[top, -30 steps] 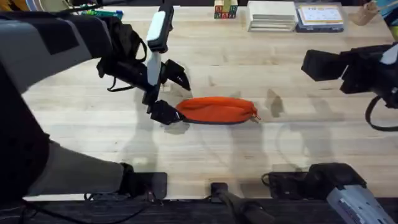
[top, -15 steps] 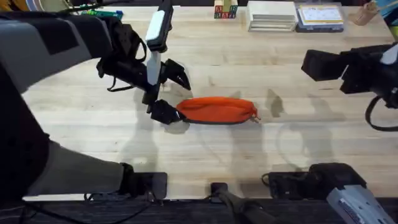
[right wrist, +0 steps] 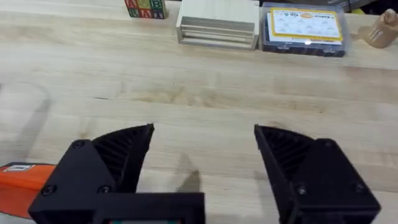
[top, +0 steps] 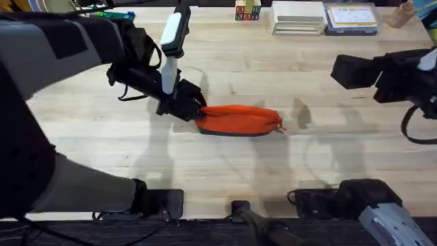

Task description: Unzip the bag, pick up the pens from the table one at a time and place them inside, then zip the bag closed.

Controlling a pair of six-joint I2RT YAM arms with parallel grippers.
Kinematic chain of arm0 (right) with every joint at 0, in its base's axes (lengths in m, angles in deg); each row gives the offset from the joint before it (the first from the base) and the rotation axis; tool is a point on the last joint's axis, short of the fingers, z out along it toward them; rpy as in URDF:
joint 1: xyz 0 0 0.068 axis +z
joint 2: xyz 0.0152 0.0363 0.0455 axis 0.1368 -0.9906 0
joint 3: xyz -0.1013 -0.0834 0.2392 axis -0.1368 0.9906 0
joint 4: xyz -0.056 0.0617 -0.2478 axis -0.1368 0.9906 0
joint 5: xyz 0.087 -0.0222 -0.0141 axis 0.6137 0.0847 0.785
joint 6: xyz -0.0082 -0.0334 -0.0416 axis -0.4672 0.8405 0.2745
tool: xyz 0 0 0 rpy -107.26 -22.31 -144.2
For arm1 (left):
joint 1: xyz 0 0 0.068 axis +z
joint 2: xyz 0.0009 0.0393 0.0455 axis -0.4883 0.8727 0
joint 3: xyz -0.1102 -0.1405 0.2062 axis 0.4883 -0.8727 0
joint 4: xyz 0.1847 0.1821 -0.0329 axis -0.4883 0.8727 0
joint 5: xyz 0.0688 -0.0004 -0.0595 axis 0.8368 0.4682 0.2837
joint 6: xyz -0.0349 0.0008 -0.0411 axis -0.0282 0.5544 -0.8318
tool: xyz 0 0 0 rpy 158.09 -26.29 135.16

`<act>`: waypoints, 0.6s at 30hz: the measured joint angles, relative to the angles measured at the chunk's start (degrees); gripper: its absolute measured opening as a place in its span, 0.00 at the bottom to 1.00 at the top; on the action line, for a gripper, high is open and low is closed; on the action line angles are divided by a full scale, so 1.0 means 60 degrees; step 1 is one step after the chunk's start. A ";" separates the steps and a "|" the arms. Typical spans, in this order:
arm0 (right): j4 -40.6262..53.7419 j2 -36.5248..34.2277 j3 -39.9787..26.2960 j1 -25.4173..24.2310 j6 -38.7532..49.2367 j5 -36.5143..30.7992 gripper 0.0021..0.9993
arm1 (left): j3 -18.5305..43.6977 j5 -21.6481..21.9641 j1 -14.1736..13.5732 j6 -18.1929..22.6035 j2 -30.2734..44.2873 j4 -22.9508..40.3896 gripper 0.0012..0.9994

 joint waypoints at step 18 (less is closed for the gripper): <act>0.0233 -0.0003 0.0000 0.0000 0.0299 0.0586 1.00 | 0.0000 0.0000 0.0000 0.0000 0.0008 0.0000 0.04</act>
